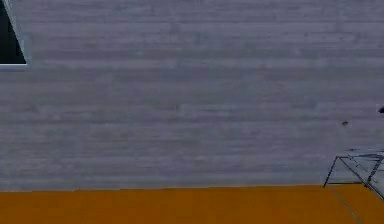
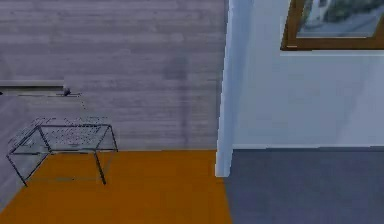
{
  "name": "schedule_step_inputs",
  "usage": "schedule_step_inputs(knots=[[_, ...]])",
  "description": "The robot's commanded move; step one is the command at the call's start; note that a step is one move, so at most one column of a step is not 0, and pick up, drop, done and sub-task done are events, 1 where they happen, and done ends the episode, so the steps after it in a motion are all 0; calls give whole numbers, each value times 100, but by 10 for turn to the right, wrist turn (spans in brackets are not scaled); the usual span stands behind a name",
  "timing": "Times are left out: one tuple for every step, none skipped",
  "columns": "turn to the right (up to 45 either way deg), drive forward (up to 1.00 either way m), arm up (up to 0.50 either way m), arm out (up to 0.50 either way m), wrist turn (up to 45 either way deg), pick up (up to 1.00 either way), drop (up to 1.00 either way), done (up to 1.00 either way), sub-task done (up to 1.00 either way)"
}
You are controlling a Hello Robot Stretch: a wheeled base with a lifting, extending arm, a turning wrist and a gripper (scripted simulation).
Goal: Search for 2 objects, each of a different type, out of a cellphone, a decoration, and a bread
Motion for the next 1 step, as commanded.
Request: schedule_step_inputs(knots=[[-420, 0, 0, 0, 0, 0, 0, 0, 0]])
